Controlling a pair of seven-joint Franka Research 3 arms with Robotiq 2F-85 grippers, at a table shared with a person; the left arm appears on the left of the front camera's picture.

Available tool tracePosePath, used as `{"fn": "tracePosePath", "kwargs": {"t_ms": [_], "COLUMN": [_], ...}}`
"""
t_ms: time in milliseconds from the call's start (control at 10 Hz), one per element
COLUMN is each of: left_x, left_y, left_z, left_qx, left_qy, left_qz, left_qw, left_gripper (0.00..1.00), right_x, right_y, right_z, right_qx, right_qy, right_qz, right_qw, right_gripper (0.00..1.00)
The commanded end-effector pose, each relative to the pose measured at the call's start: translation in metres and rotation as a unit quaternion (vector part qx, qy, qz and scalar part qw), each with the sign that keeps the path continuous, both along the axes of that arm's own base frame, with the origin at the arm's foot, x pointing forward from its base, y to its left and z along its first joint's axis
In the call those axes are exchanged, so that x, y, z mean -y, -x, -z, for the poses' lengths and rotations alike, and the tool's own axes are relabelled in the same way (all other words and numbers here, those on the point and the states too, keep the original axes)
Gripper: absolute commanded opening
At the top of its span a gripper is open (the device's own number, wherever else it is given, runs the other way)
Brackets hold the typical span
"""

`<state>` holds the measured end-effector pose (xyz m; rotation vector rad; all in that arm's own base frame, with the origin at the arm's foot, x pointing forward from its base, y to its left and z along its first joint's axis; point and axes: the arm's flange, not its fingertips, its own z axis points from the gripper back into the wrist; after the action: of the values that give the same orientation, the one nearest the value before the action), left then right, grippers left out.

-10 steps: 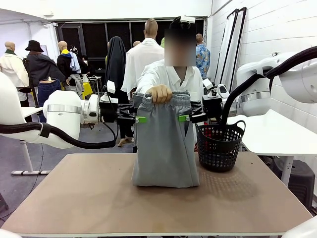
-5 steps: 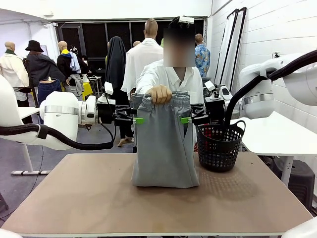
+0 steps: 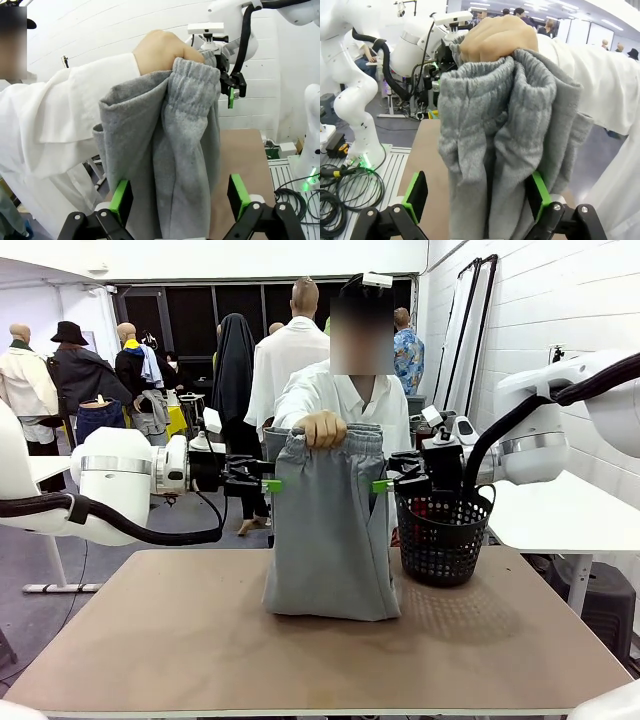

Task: Fold the training pants.
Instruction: Release the ends of the Training pants and then grab the overlapped ends.

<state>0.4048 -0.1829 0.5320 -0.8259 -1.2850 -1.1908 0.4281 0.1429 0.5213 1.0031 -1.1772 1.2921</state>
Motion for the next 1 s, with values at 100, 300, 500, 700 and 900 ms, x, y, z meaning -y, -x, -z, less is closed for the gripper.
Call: {"fn": "tracePosePath", "kwargs": {"t_ms": [100, 300, 500, 700, 900], "left_x": [-0.013, -0.022, -0.03, -0.038, -0.041], "left_y": [0.003, 0.001, -0.002, -0.005, -0.008], "left_z": [0.001, 0.0, -0.001, 0.0, 0.005], "left_qx": [0.002, 0.011, 0.02, 0.022, 0.019], "left_qy": [-0.002, 0.007, 0.02, 0.021, 0.018], "left_qz": [-0.022, -0.025, -0.016, 0.0, 0.001], "left_qw": [1.0, 1.0, 0.999, 1.0, 1.0], "left_gripper": [1.0, 1.0, 1.0, 1.0, 1.0], "right_x": [0.007, 0.013, 0.013, 0.011, 0.01], "right_y": [0.009, 0.01, 0.01, 0.009, 0.01], "right_z": [0.003, 0.005, 0.004, 0.004, 0.003], "right_qx": [-0.008, -0.006, -0.002, -0.005, -0.007], "right_qy": [-0.009, -0.012, -0.019, -0.024, -0.026], "right_qz": [0.03, 0.046, 0.054, 0.055, 0.049], "right_qw": [0.999, 0.999, 0.998, 0.998, 0.998], "right_gripper": [1.0, 1.0, 1.0, 1.0, 1.0]}}
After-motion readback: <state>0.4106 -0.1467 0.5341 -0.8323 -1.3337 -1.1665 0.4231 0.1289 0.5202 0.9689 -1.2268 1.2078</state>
